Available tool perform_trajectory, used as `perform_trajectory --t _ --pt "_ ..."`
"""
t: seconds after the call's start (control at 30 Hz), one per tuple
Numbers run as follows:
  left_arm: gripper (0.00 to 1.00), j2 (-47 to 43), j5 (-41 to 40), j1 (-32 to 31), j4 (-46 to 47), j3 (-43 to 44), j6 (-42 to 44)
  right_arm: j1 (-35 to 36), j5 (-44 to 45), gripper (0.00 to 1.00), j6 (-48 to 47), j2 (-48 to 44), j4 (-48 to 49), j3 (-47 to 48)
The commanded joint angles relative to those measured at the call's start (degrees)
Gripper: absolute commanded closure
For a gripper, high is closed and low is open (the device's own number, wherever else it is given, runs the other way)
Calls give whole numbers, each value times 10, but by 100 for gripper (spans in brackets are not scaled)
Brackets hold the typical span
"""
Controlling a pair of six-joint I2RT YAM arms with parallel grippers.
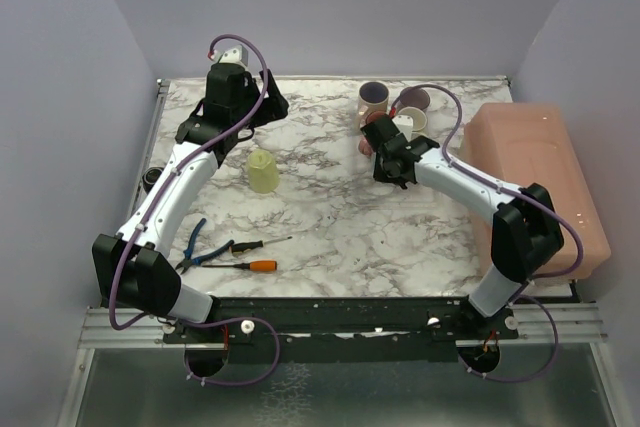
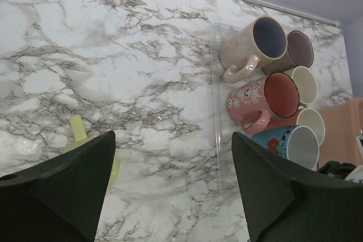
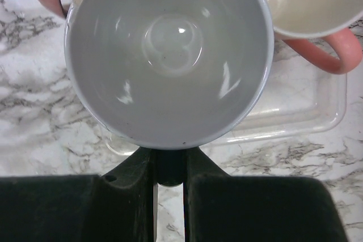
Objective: Turn the mug right side up
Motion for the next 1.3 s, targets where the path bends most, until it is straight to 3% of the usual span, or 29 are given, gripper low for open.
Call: perform_trajectory --t 0.0,0.37,0.53,1.27 --pt "16 -10 -15 1 -8 -7 12 0 58 99 66 37 8 48" --pt "15 -20 -17 1 -8 -19 15 -5 7 99 147 101 -14 89" --pt "15 -22 -21 1 -8 -24 16 -5 -16 85 157 111 -3 82" --pt "14 -32 -27 1 -11 -32 25 -30 -143 69 174 129 94 83"
